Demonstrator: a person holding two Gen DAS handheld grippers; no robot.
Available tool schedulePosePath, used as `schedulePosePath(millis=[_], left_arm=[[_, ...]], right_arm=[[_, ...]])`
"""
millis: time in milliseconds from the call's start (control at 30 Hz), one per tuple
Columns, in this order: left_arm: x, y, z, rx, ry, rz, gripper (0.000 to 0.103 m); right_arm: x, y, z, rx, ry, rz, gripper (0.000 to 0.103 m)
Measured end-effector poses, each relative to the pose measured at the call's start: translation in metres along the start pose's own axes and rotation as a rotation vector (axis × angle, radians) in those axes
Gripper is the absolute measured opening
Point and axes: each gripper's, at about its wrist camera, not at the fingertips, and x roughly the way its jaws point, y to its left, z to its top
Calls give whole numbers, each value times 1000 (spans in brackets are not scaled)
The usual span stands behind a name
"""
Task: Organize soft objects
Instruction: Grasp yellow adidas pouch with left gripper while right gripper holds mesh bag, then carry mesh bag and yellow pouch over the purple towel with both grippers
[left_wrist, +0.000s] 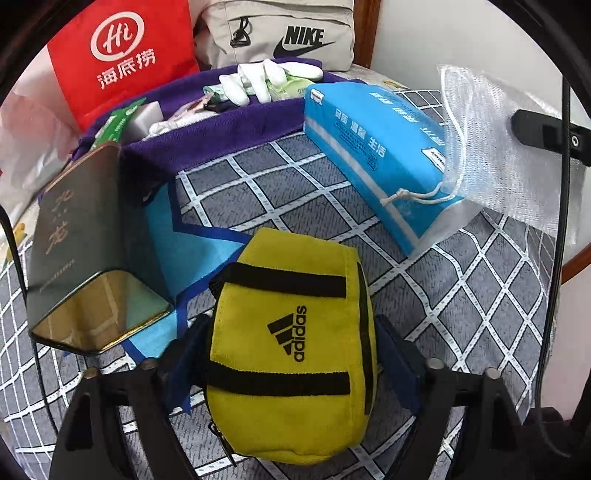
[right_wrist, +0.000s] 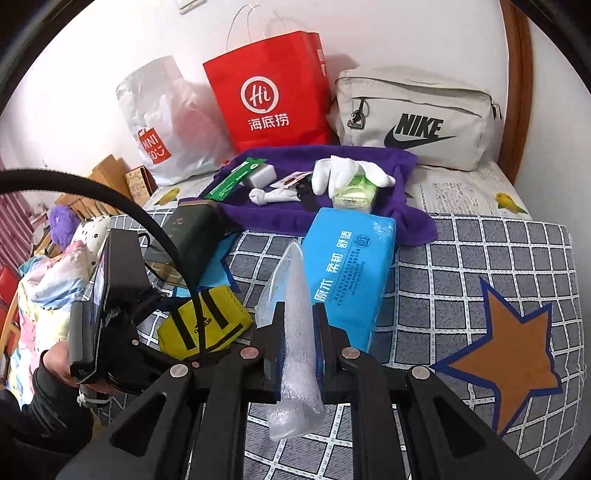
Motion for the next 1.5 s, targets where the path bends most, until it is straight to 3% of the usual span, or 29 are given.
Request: schedulePosePath(millis=[133, 233, 667, 1100, 1500], left_arm=[[-5, 8, 1, -37, -8, -12, 60], [-12, 13, 1, -65, -23, -30, 57], [-52, 23, 20, -114, -108, -63, 56], [-86, 54, 49, -178, -183, 2, 56], [-87, 72, 92, -202, -220, 41, 56]], right_arm=[[-3, -1, 1, 0, -14, 26, 13], [-7, 1, 2, -9, -27, 36, 12], [-20, 11, 18, -66, -66, 70, 11], [-20, 22, 51, -134, -123, 22, 10], [-6, 20, 79, -157, -159, 23, 10]])
